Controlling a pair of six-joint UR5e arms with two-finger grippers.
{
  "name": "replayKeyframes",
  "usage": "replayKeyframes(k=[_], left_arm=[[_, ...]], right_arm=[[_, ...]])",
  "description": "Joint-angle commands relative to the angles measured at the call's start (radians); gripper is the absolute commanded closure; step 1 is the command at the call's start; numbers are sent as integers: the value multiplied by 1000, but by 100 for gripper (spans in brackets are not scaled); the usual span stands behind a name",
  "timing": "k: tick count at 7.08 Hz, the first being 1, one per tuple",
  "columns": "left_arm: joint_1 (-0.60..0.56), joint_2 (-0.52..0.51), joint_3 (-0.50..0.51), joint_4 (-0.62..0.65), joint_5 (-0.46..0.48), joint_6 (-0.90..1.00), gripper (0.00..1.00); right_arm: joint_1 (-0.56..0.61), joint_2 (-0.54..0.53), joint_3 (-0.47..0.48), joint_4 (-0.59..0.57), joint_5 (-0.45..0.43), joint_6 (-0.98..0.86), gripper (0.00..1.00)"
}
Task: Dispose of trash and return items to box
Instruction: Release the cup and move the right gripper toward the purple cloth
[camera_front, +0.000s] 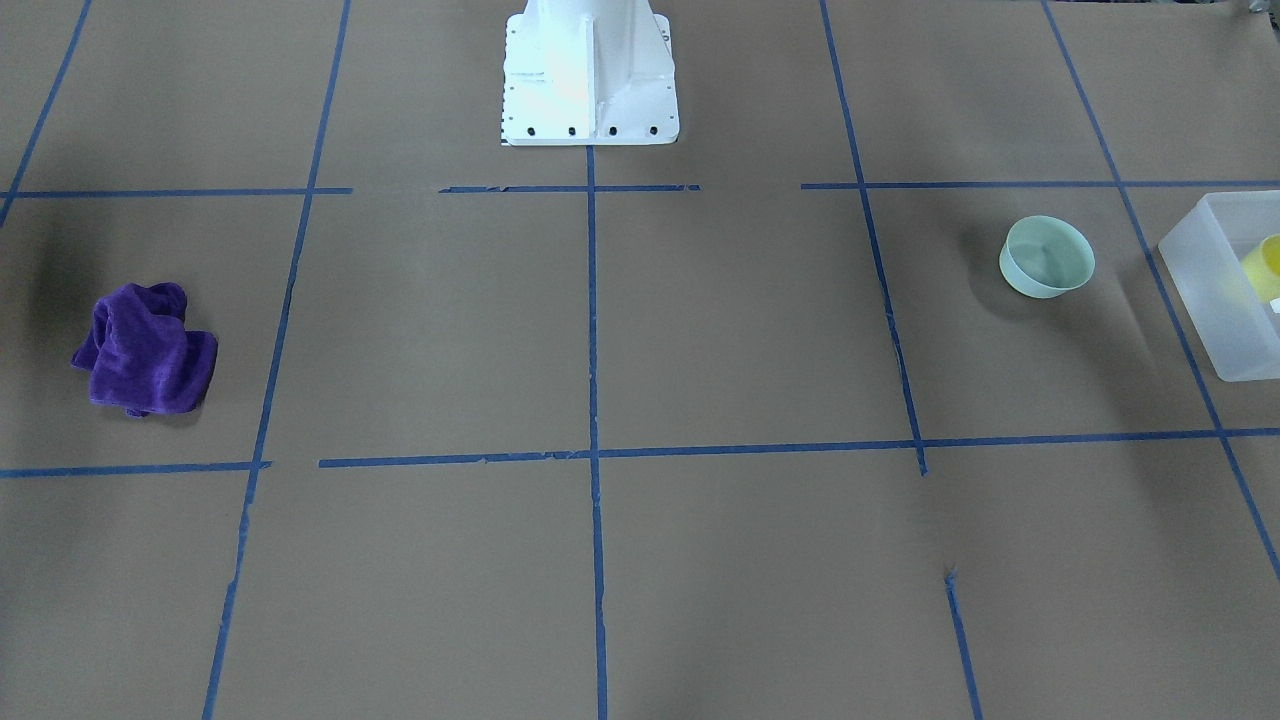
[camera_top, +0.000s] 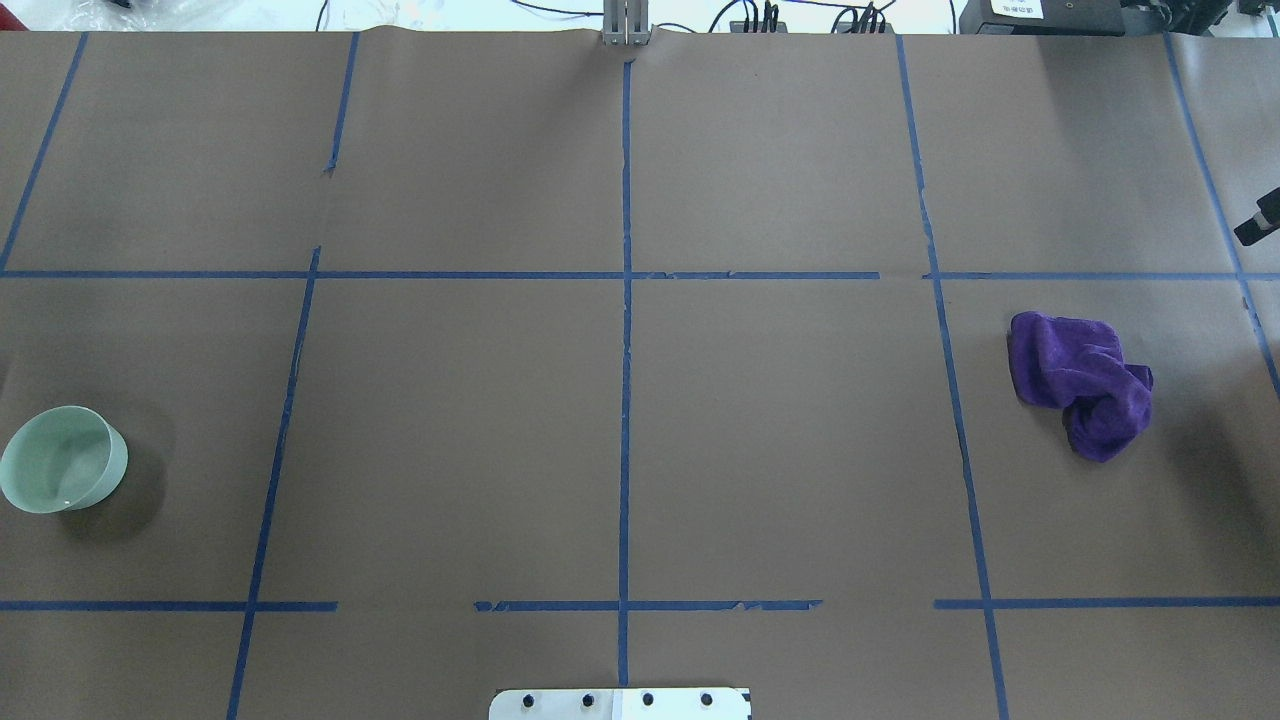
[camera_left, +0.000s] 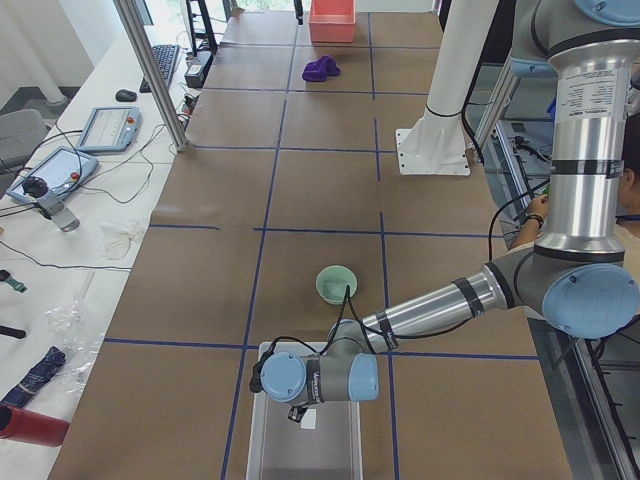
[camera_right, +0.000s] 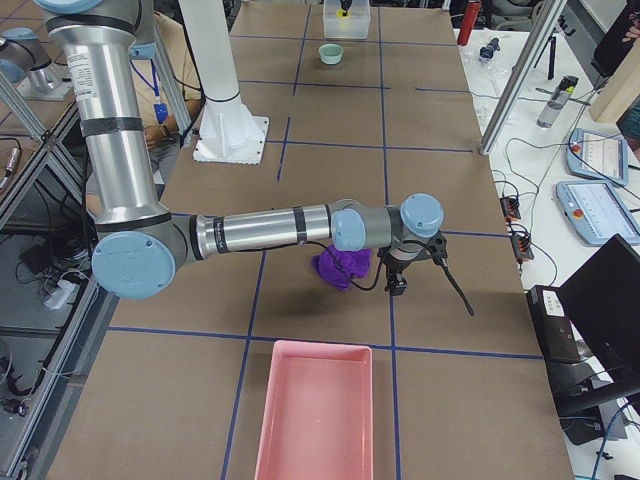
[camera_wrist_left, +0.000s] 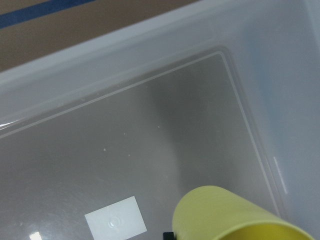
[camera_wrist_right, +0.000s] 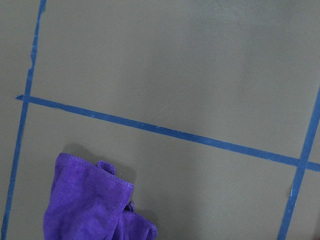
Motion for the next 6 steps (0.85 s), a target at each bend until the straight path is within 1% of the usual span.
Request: replayKeyframes(k=[1, 2, 3, 4, 5, 6], left_arm=[[1, 6, -23, 1, 3, 1, 0], [-3, 20, -89, 13, 12, 1, 0], [-10, 99, -208, 12, 15, 1, 0], [-93, 112, -284, 13, 17, -2, 0], [-149, 122, -354, 33, 17, -27, 0], [-148, 120, -431, 67, 17, -166, 0]], right_arm=[[-1, 0, 0, 0, 0, 0, 0], [-1, 0, 0, 0, 0, 0, 0], [-2, 0, 0, 0, 0, 0, 0], [-17, 0, 3, 0, 2, 41, 0], [-57, -3, 58, 2, 2, 192, 0], [-111, -68, 174, 3, -6, 331, 0]])
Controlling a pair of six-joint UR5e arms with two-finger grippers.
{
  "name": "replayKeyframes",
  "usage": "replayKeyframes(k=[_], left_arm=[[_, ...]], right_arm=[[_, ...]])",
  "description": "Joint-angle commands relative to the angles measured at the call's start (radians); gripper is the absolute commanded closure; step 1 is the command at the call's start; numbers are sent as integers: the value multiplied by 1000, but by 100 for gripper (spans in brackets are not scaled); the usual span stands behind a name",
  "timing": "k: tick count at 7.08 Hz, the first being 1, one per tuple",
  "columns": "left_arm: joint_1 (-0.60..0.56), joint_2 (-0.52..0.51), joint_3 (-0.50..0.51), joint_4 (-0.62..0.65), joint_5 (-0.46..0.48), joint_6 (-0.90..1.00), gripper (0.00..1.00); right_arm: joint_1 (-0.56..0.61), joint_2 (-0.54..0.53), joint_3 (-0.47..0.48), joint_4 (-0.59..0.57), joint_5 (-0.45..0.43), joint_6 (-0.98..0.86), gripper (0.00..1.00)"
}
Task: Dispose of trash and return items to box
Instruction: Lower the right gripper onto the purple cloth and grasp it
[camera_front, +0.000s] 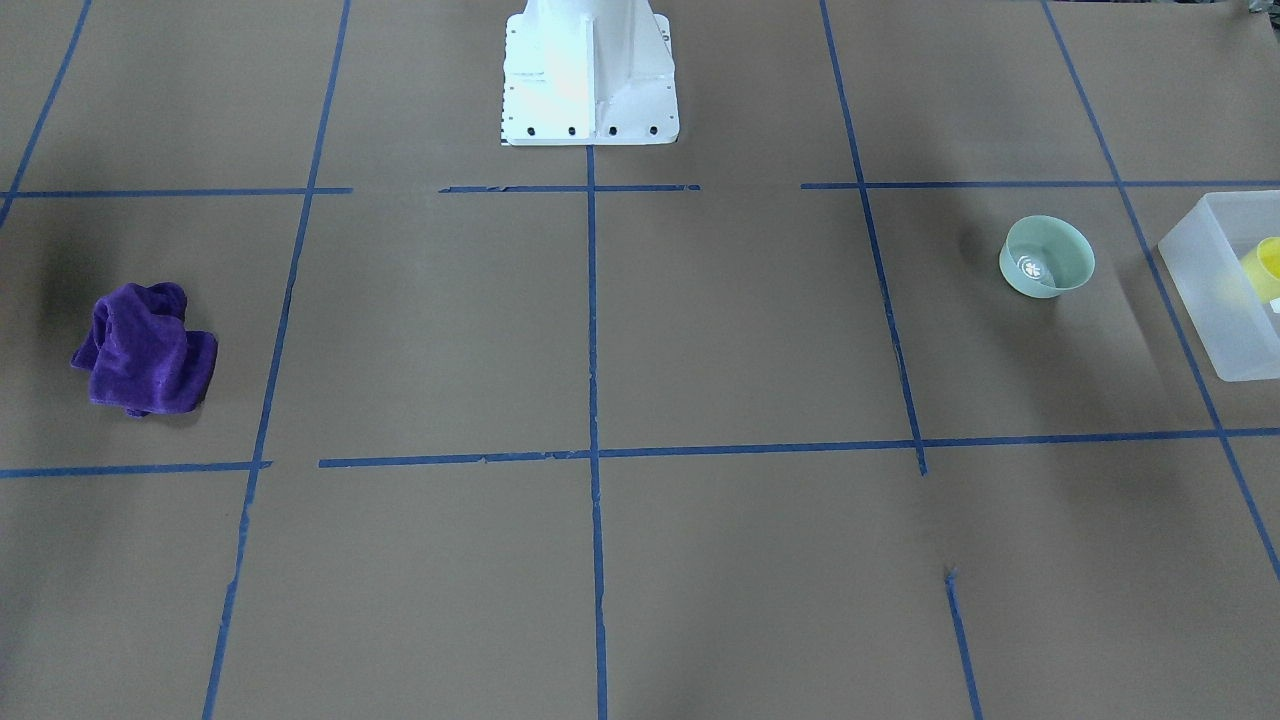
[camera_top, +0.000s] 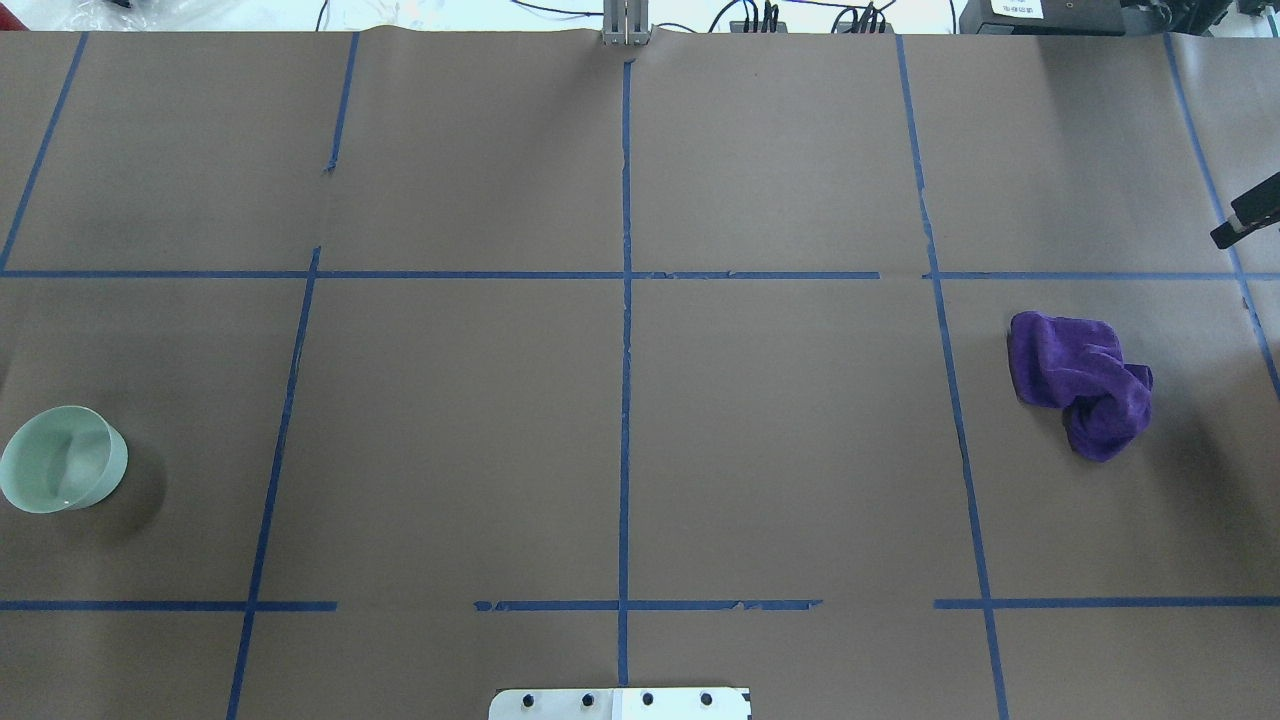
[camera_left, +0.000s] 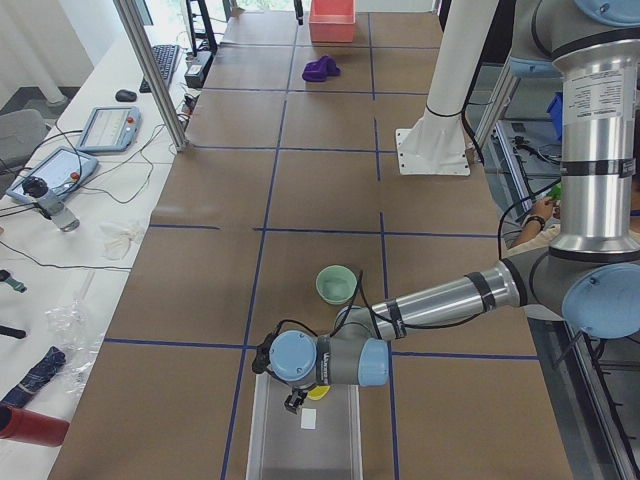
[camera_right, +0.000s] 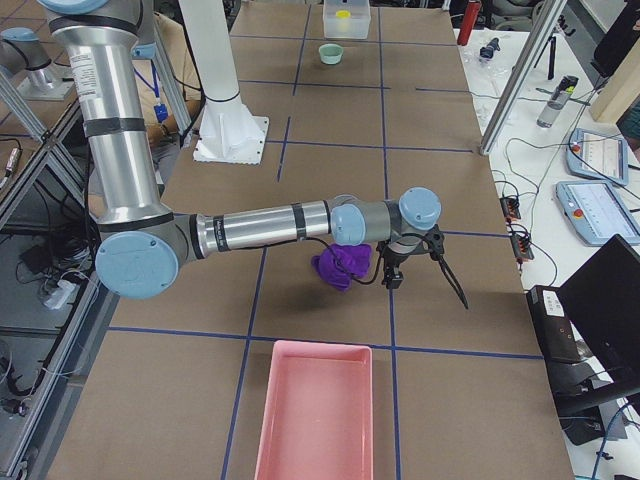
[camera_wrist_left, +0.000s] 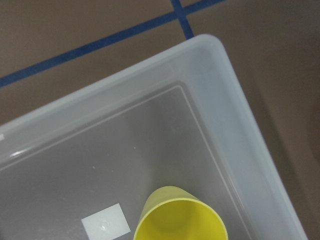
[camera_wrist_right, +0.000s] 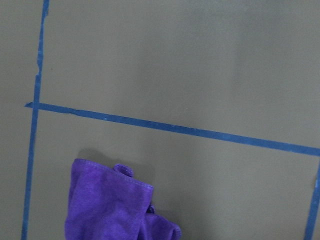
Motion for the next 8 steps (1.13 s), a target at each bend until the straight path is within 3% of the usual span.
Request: replayKeyframes(k=[1, 3, 5, 7, 8], left_arm=[[-20, 4, -141, 31, -1, -236, 0], [14, -6, -154, 25, -9, -299, 0], [55, -6, -180, 19, -15, -361, 0], [86, -5, -185, -30, -15, -421, 0], [87, -5, -186, -31, -16, -425, 0]], right_arm=[[-106, -125, 193, 2, -29, 200, 0], [-179, -129, 213, 17, -41, 272, 0], [-293, -144, 176, 232, -131, 504, 0], [-335, -184, 77, 453, -172, 584, 0], [-350, -184, 64, 477, -178, 620, 30]])
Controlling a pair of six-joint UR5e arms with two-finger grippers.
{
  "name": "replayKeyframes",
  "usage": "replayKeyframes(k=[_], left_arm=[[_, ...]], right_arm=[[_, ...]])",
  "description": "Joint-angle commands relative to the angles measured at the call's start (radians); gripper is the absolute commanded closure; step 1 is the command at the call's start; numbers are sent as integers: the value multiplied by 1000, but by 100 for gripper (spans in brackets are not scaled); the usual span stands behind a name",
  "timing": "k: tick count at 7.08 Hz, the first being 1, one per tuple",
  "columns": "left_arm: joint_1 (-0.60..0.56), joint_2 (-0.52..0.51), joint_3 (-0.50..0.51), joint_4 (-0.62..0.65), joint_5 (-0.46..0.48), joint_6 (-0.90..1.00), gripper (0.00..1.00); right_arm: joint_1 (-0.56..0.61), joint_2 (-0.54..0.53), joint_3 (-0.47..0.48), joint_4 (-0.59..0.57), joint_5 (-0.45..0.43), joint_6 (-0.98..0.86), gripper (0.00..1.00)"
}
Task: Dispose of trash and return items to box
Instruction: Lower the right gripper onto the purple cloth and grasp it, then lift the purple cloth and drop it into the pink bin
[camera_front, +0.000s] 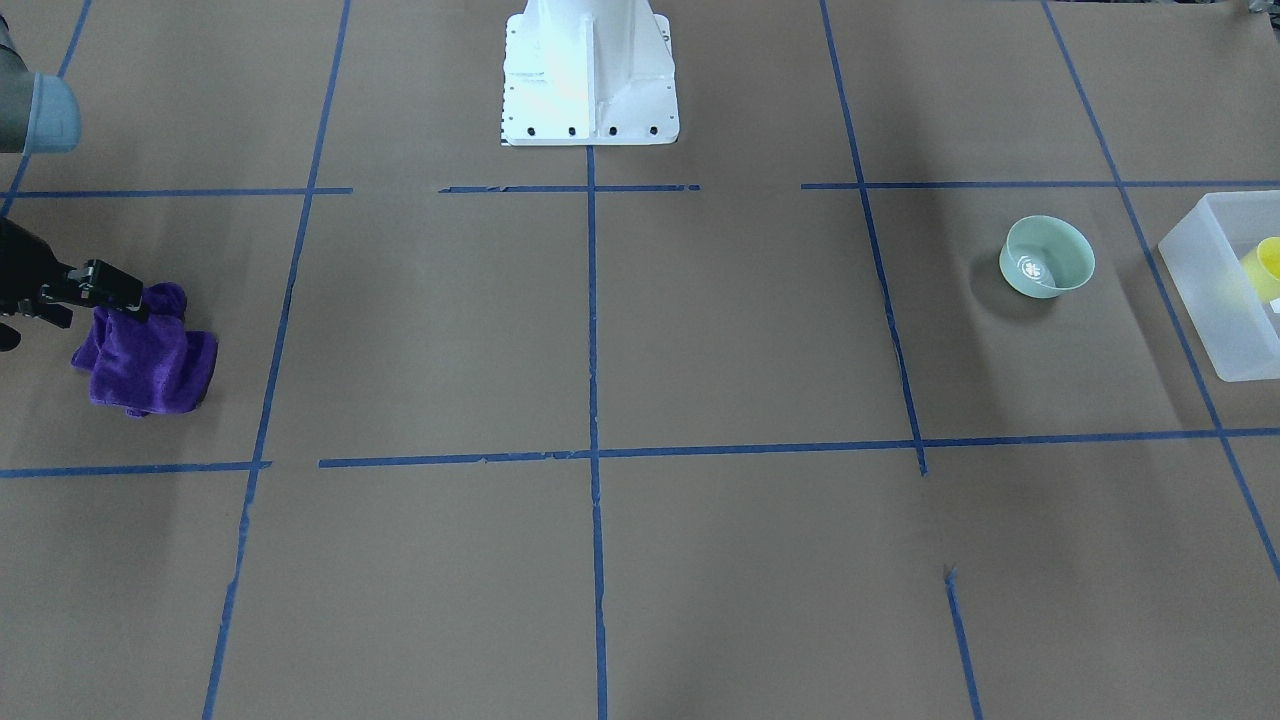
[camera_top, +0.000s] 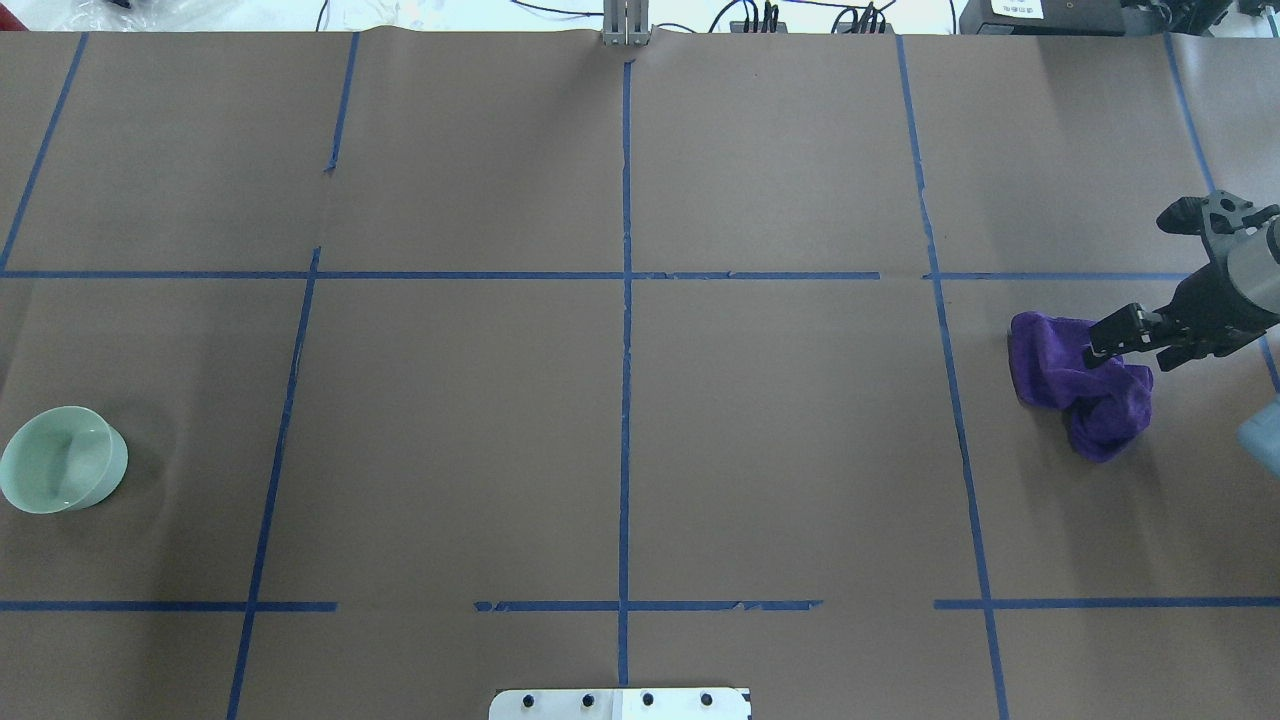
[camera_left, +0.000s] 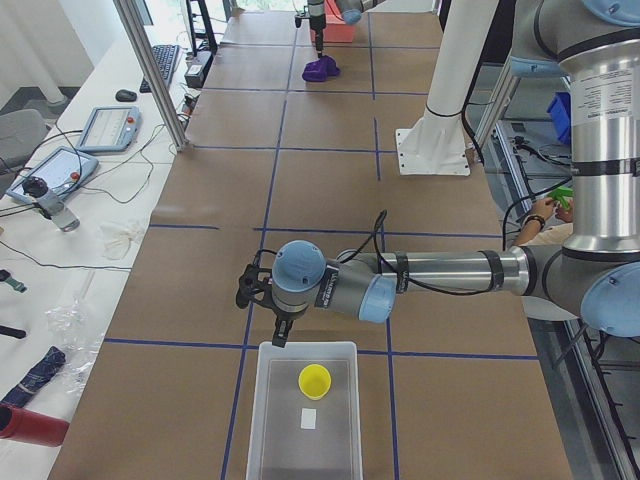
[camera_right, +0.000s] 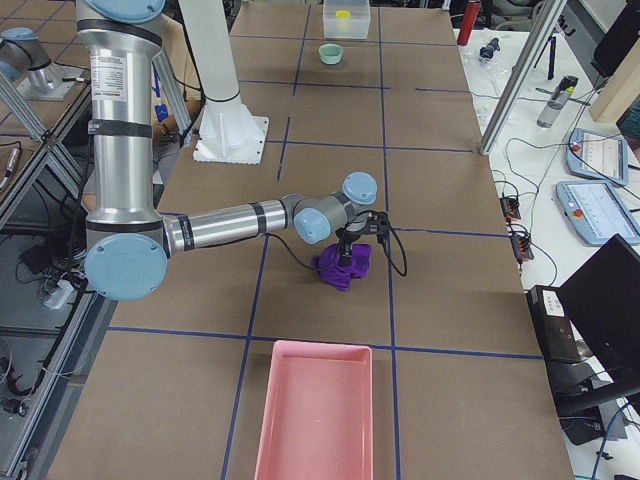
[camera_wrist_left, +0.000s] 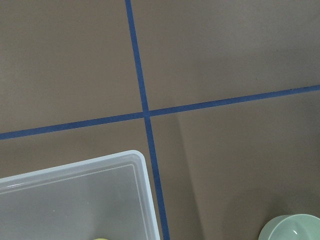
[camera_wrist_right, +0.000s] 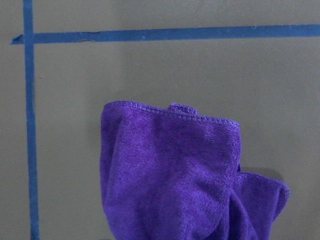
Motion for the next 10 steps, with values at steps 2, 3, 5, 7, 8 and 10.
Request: replayKeyframes(k=[2, 3, 5, 7, 8, 10], left_arm=[[10, 1, -2, -12, -1, -18, 0], [10, 1, -2, -14, -1, -18, 0], [24, -1, -2, -14, -49, -18, 0], [65, -1, -1, -21, -50, -18, 0], [68, -1, 2, -27, -50, -18, 0], [71, -2, 1, -29, -52, -18, 0]], right_arm=[[-24, -13, -34, 74, -3, 61, 100], [-24, -33, -29, 85, -2, 60, 100], [77, -35, 94, 43, 108, 61, 100], [310, -115, 266, -59, 182, 26, 100], [425, -177, 268, -64, 184, -108, 100], [672, -188, 255, -425, 145, -739, 100]])
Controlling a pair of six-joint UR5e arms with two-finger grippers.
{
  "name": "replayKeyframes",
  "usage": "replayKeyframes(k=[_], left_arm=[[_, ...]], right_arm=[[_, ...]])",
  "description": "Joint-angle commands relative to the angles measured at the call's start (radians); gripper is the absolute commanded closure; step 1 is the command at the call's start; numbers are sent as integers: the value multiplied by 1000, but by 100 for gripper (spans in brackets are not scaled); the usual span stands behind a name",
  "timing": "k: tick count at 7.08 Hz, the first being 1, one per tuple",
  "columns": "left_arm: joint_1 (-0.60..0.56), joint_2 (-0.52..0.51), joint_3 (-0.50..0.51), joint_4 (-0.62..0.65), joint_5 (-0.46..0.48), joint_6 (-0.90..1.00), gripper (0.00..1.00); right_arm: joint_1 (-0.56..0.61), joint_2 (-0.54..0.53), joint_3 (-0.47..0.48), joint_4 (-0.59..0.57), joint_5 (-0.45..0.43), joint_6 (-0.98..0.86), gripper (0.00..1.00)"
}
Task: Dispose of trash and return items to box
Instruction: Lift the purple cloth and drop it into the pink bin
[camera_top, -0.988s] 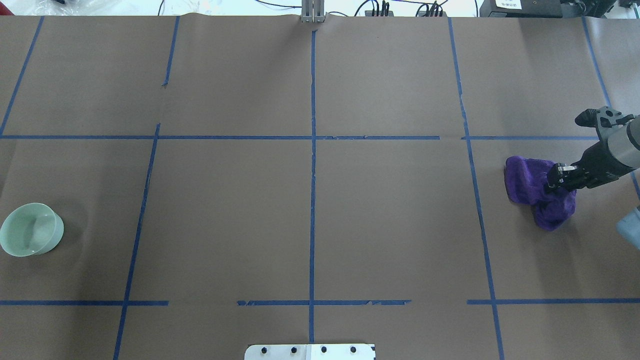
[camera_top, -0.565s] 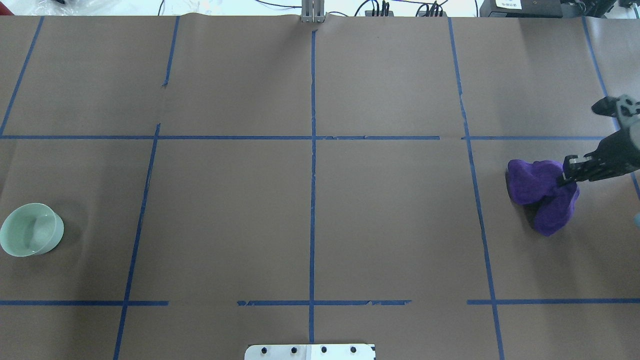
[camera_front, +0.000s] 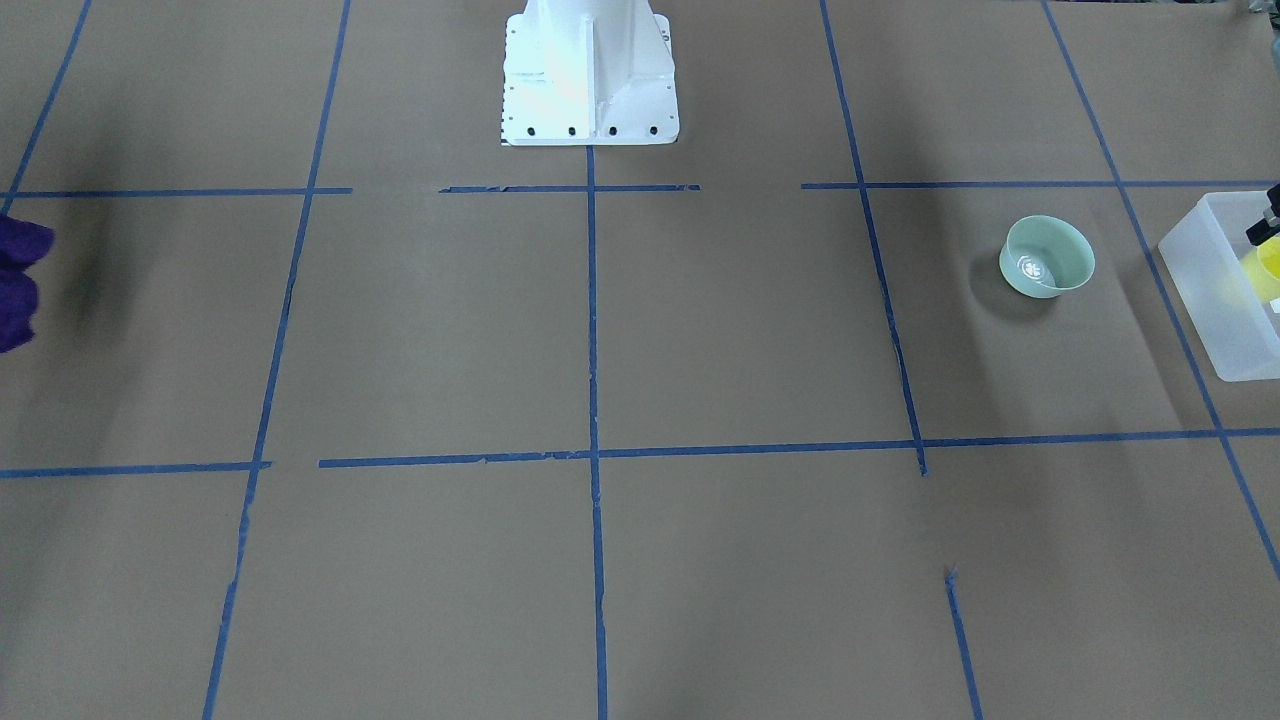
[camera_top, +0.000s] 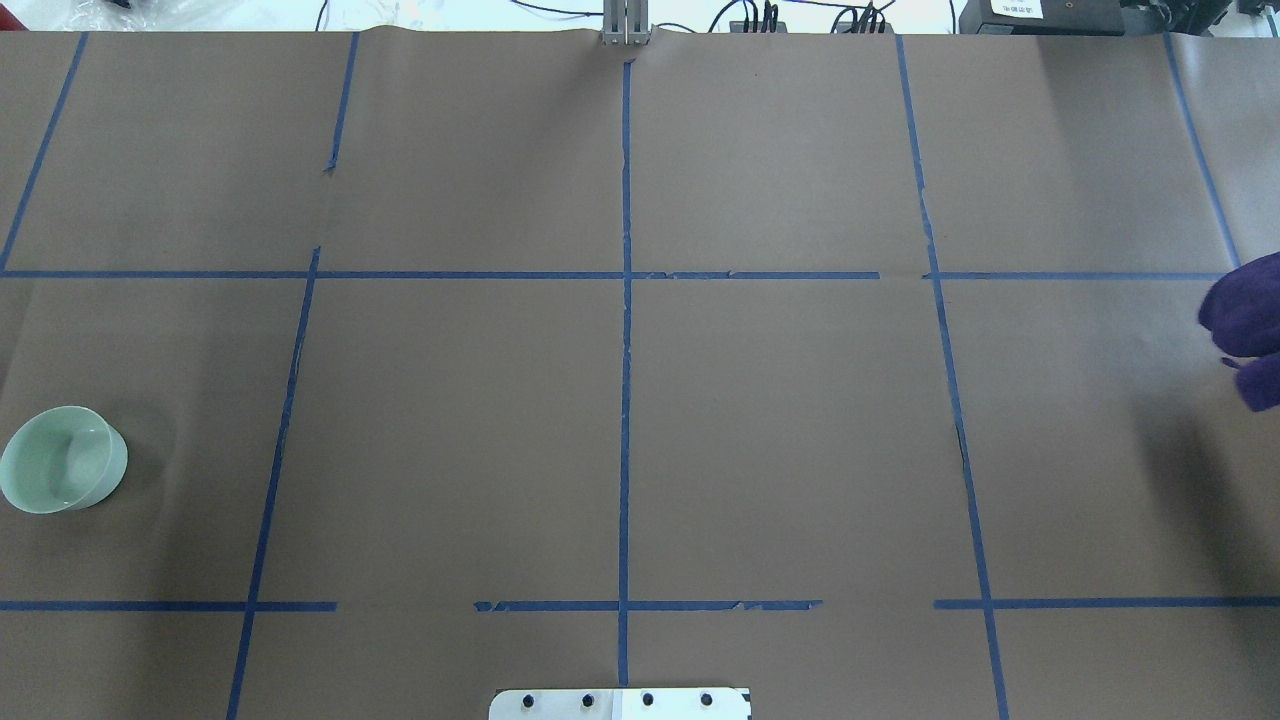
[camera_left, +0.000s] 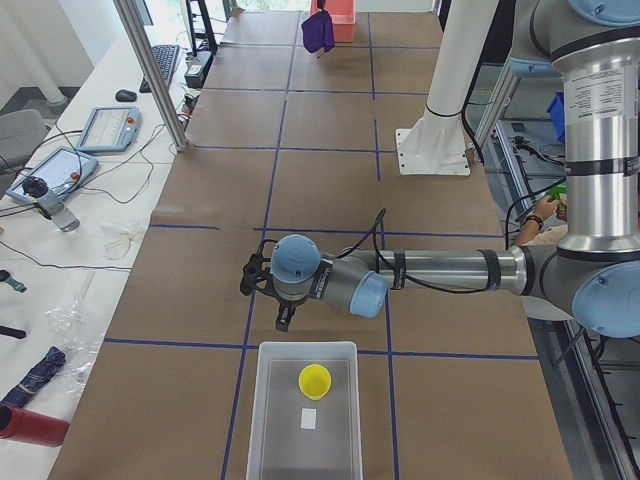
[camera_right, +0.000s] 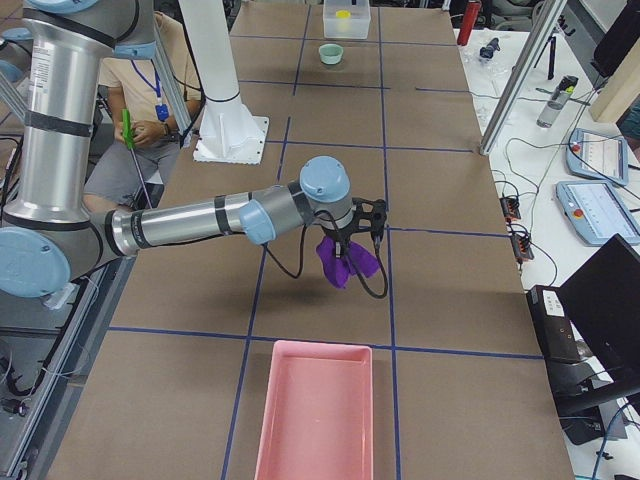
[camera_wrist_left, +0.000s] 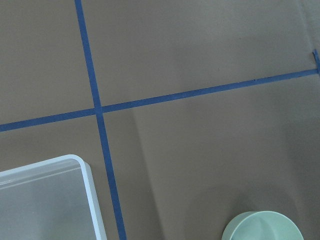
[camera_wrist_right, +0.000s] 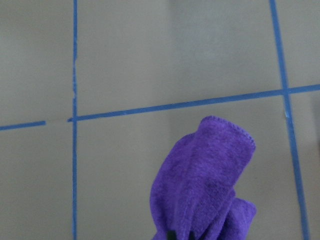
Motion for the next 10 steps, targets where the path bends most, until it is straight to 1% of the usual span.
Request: replayKeyframes(k=[1, 2, 3, 4, 5, 6, 7, 8, 9, 10], left_arm=[[11, -7, 1, -2, -1, 0, 0], [57, -20, 0, -12, 2, -81, 0], [136, -28, 3, -114, 31, -259, 0], [189, -28, -5, -176, 129, -381, 0], [206, -24, -5, -184, 149, -399, 0], [247, -21, -5, -184, 151, -417, 0], [292, -5, -12, -186, 163, -476, 0], [318, 37, -20, -235, 197, -477, 0], [383, 61, -18, -243, 203, -479, 0], [427, 84, -18, -246, 203, -476, 0]], right_arm=[[254, 71, -34, -428, -164, -681, 100], [305, 168, -131, -497, -239, -827, 100], [313, 207, -308, -481, -249, -959, 100], [314, 231, -450, -374, -267, -1003, 100], [314, 212, -523, -297, -270, -995, 100], [310, 212, -614, -274, -264, -991, 100], [299, 209, -641, -245, -258, -980, 100], [288, 204, -654, -243, -237, -968, 1], [275, 204, -655, -241, -186, -963, 0], [240, 213, -637, -238, -137, -896, 0]])
